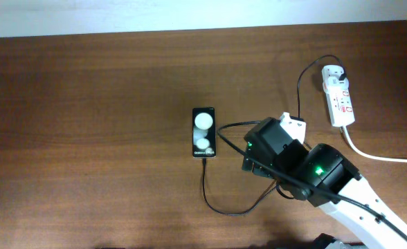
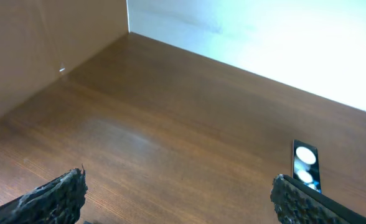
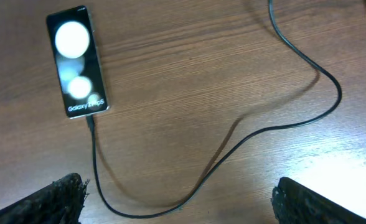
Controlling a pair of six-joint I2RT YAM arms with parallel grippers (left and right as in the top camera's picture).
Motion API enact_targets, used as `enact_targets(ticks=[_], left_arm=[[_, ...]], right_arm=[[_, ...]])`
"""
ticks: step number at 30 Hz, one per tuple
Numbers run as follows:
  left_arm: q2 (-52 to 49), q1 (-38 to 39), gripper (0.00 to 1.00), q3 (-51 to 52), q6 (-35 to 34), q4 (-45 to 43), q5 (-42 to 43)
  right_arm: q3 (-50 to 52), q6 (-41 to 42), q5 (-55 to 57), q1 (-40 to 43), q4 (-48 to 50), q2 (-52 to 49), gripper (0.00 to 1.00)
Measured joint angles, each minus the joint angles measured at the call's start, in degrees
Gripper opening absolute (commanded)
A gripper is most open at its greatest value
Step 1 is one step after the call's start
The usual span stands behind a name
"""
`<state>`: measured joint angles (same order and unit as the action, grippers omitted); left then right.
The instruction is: Plug charger to phone and switch on socket
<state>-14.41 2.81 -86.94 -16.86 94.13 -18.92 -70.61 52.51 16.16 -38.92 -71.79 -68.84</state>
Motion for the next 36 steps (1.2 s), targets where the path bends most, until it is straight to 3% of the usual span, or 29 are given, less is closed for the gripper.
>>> enact_targets(ticks=[6, 10, 13, 14, 18, 25, 29, 36], left_arm=[[7.6, 0.0, 0.99, 0.0, 0.0, 0.2, -0.2], [12.3, 0.0, 0.99, 0.0, 0.0, 0.2, -0.2], [13.5, 0.0, 0.99, -0.1, 0.0, 0.4, -0.2], [13.5, 0.0, 0.99, 0.0, 0.0, 0.4, -0.2], [13.5, 0.0, 0.99, 0.0, 0.0, 0.5, -0.2], [13.5, 0.0, 0.99, 0.0, 0.0, 2.5, -0.2], [13.5, 0.0, 0.99, 0.0, 0.0, 2.6, -0.2], [13.5, 0.0, 0.99, 0.0, 0.0, 2.6, -0.2]], right_arm=[[0.0, -2.1, -0.2, 15.4, -0.2, 0.0, 0.99], [0.0, -7.5, -0.3, 25.8, -0.1, 0.0, 0.63], [0.0, -9.9, -0.5, 34.6, 1.0, 0.0, 0.11], [0.0, -10.8, -0.9, 36.7, 1.4, 0.0, 0.04], [-8.9, -14.0, -2.5, 47.8, 1.6, -8.3, 0.04], [-34.0, -18.4, -11.2, 57.6, -1.4, -39.8, 0.04], [-38.1, -20.0, -13.8, 59.1, 6.8, -50.7, 0.04], [-38.3, -20.4, -14.3, 59.5, 15.6, -57.5, 0.04]])
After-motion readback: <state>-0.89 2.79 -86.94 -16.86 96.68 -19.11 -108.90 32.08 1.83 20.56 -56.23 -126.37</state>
